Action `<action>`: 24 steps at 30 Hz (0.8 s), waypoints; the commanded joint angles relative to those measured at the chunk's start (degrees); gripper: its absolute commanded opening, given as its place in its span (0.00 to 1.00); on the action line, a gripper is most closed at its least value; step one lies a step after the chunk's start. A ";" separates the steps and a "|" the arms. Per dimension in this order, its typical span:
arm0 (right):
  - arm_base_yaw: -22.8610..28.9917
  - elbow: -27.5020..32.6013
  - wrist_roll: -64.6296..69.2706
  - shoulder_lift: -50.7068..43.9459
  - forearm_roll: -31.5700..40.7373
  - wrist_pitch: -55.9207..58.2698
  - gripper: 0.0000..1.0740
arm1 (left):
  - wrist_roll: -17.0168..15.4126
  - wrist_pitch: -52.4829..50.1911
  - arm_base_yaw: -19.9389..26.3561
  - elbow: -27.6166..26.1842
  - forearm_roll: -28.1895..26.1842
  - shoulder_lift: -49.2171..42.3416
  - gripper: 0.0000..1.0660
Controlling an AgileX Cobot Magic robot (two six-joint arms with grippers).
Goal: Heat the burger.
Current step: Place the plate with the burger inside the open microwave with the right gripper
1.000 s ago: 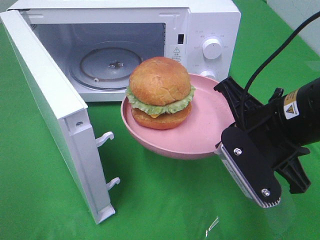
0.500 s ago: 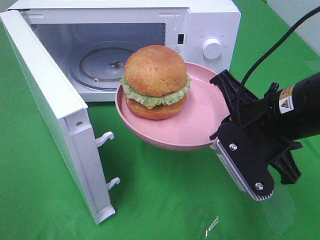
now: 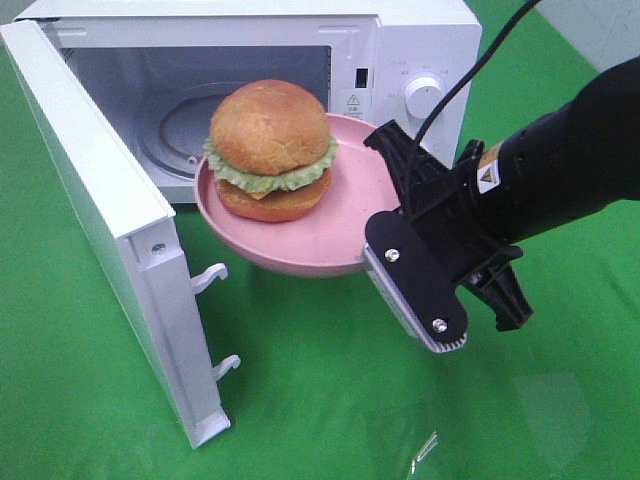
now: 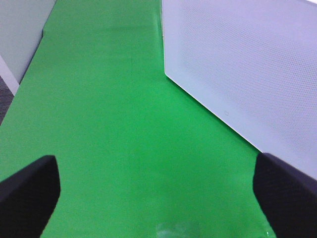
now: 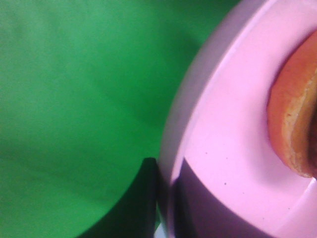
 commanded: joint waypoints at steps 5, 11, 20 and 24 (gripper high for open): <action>2.29 -5.67 0.86 4.41 0.74 -3.67 0.00 | -0.17 -0.74 -0.06 0.23 -0.17 -0.97 0.92; 2.29 -9.85 1.03 7.73 0.74 -2.75 0.00 | -0.17 -0.74 -0.06 0.23 -0.17 -0.97 0.92; 2.29 -18.28 0.97 13.06 2.69 2.64 0.00 | -0.17 -0.74 -0.06 0.23 -0.17 -0.97 0.92; 2.29 -21.54 0.97 15.07 3.38 4.53 0.00 | -0.17 -0.74 -0.06 0.23 -0.17 -0.97 0.92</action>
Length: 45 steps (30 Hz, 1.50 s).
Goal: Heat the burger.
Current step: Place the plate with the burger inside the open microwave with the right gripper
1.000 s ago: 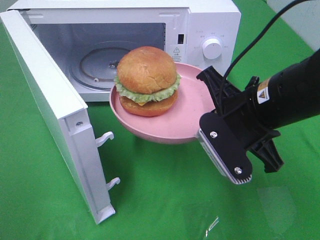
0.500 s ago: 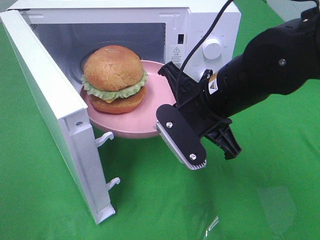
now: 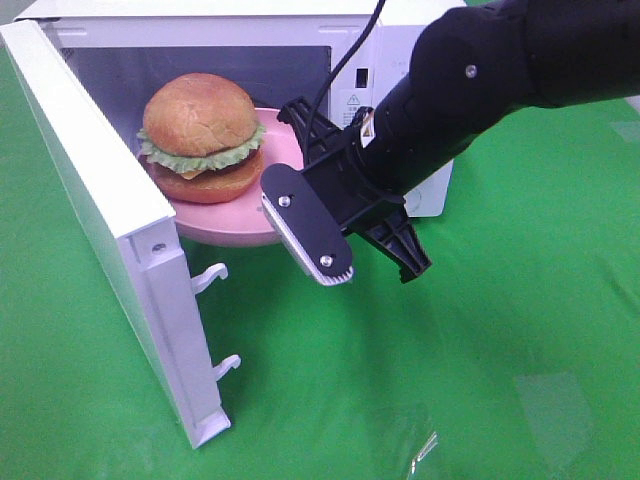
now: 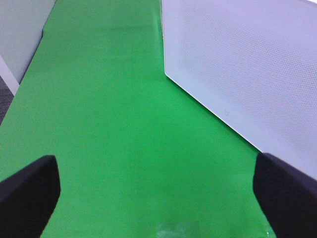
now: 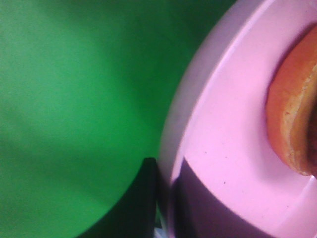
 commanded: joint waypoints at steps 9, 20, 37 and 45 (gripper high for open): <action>0.11 -8.65 0.52 4.13 1.55 2.52 0.00 | -0.17 -0.74 -0.06 0.23 -0.17 -0.97 0.92; 0.11 -14.78 5.79 8.02 0.52 4.64 0.00 | -0.17 -0.74 -0.06 0.23 -0.17 -0.97 0.92; 0.11 -25.32 14.21 15.93 -5.84 7.39 0.00 | -0.17 -0.74 -0.06 0.23 -0.17 -0.97 0.92; 0.11 -30.19 17.13 19.48 -8.31 9.40 0.00 | -0.17 -0.74 -0.06 0.23 -0.17 -0.97 0.92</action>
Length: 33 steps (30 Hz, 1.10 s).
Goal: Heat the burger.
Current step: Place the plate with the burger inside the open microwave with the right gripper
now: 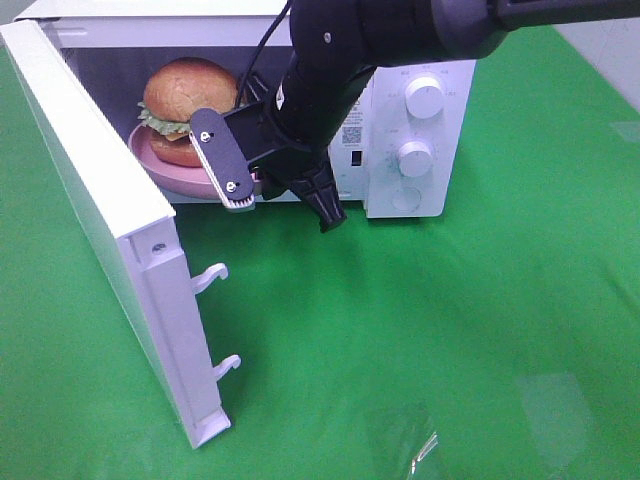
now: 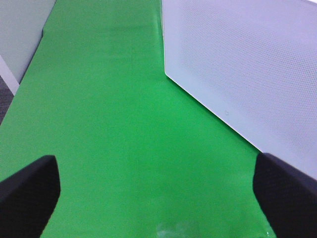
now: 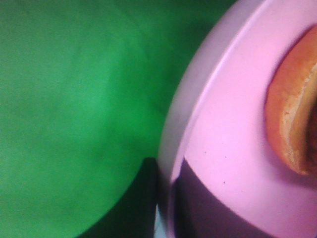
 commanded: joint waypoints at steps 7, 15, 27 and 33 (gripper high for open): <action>0.11 -8.77 3.38 4.70 -2.41 -0.74 0.00 | -0.17 -0.74 -0.06 0.23 -0.17 -0.97 0.92; 0.11 -14.38 5.39 8.14 -3.44 0.52 0.00 | -0.17 -0.74 -0.06 0.23 -0.17 -0.97 0.92; -0.06 -20.63 5.50 13.18 -3.50 1.83 0.00 | -0.17 -0.74 -0.06 0.23 -0.17 -0.97 0.92; -0.06 -21.08 6.30 13.58 -4.98 1.38 0.00 | -0.17 -0.74 -0.06 0.23 -0.17 -0.97 0.92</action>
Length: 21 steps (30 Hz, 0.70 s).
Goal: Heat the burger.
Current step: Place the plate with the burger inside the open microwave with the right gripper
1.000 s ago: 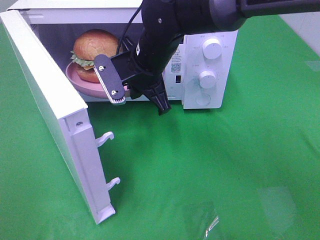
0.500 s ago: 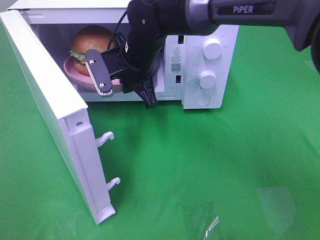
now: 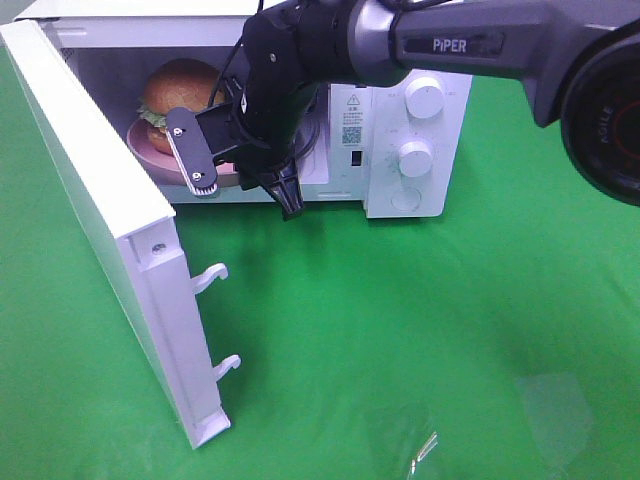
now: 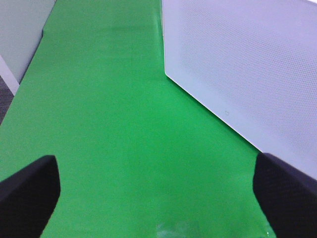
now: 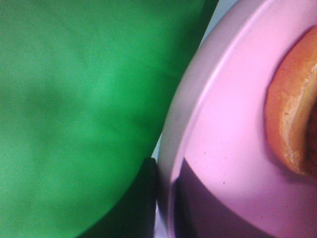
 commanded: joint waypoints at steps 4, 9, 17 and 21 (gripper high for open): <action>-0.69 -1.38 4.35 -0.34 -2.64 -3.27 0.00 | -0.17 -0.74 -0.06 0.23 -0.17 -0.97 0.92; -0.74 -1.38 5.96 -0.29 -3.78 -3.15 0.00 | -0.17 -0.74 -0.06 0.23 -0.17 -0.97 0.92; -0.80 -1.38 7.10 -0.29 -4.30 -4.18 0.02 | -0.17 -0.74 -0.06 0.23 -0.17 -0.97 0.92; -0.86 -1.38 9.28 -0.29 -4.30 -4.47 0.07 | -0.17 -0.74 -0.06 0.23 -0.17 -0.97 0.92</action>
